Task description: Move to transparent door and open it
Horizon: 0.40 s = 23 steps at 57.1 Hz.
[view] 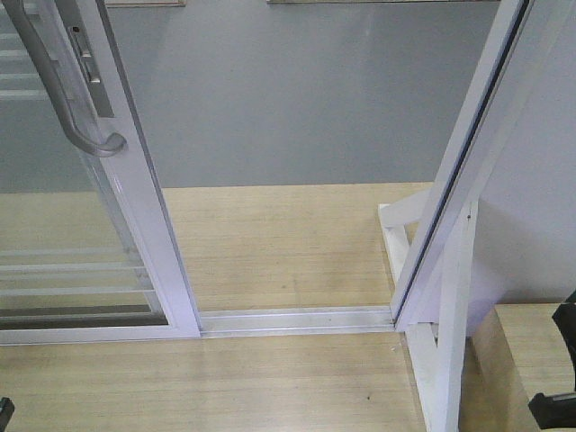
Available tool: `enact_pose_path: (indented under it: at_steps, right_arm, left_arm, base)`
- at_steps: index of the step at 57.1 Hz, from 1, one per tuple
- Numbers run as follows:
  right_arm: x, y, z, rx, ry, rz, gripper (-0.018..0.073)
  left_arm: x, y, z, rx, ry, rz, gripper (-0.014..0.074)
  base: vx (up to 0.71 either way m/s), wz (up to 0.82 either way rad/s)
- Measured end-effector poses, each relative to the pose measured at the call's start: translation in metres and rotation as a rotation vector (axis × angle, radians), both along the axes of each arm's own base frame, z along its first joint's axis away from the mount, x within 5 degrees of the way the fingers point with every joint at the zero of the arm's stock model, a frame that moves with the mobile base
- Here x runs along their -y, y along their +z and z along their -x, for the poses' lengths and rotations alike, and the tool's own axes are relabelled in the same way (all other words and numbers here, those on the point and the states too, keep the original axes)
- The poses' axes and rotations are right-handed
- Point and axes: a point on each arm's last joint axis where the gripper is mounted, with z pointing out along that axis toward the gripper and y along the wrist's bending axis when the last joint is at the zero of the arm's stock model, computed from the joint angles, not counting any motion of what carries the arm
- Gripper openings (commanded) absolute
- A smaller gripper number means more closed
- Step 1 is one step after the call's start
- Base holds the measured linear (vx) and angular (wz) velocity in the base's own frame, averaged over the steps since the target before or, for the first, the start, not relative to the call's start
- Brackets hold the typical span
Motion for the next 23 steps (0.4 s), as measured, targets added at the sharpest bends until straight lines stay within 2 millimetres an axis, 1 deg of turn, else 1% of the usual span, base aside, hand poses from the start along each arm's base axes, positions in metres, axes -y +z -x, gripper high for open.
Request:
enact_pose_path:
  at_steps: [23]
  right_arm:
    - [0.0000, 0.0000, 0.0000, 0.000, 0.000, 0.000, -0.0004]
  left_arm:
    - [0.0000, 0.0000, 0.0000, 0.000, 0.000, 0.000, -0.0006]
  base:
    - [0.00, 0.00]
